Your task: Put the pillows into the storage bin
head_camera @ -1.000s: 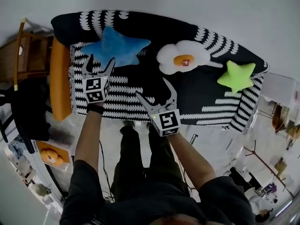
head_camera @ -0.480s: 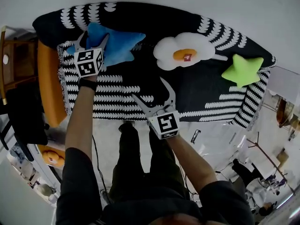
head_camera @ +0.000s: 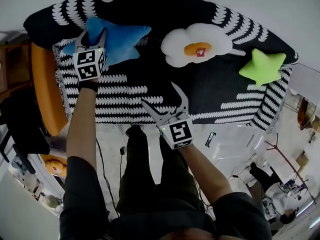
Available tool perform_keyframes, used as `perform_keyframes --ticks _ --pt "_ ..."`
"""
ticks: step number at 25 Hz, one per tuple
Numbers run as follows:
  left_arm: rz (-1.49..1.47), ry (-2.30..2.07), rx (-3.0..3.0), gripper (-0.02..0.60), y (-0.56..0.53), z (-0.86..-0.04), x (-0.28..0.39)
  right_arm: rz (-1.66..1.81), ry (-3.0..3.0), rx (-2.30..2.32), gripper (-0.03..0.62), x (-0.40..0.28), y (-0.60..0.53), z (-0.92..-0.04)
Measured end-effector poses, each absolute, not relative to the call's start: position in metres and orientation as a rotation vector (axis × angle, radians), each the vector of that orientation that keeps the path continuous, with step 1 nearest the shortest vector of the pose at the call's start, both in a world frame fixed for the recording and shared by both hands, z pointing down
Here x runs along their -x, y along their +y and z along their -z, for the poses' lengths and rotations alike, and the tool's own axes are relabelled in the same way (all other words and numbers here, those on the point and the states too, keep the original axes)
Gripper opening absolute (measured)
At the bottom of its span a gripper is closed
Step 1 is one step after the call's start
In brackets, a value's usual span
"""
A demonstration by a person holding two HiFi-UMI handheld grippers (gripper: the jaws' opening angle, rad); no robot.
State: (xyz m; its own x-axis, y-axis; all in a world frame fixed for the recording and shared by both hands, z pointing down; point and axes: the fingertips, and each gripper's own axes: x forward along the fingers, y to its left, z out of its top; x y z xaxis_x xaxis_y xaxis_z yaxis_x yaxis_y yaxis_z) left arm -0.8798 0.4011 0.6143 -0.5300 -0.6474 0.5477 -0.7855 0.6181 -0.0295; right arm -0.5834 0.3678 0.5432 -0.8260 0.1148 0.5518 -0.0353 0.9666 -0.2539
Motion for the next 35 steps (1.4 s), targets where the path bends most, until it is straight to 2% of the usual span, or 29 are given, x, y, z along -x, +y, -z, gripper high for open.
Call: perform_keyframes --ticks 4,16,25,35 --pt "-0.356 -2.368 -1.161 0.183 0.406 -0.598 0.861 -0.337 -2.523 0.042 0.439 0.574 0.366 -0.537" --pt "-0.307 -2.442 -1.224 0.179 0.422 -0.500 0.800 -0.283 -2.638 -0.045 0.439 0.558 0.339 -0.467" --pt "-0.279 -2.481 -1.348 0.183 0.385 -0.395 0.752 -0.224 -2.714 -0.171 0.439 0.512 0.301 -0.386" --pt "-0.287 -2.385 -1.662 0.184 0.325 -0.304 0.704 -0.174 -2.782 -0.519 0.439 0.477 0.264 -0.293"
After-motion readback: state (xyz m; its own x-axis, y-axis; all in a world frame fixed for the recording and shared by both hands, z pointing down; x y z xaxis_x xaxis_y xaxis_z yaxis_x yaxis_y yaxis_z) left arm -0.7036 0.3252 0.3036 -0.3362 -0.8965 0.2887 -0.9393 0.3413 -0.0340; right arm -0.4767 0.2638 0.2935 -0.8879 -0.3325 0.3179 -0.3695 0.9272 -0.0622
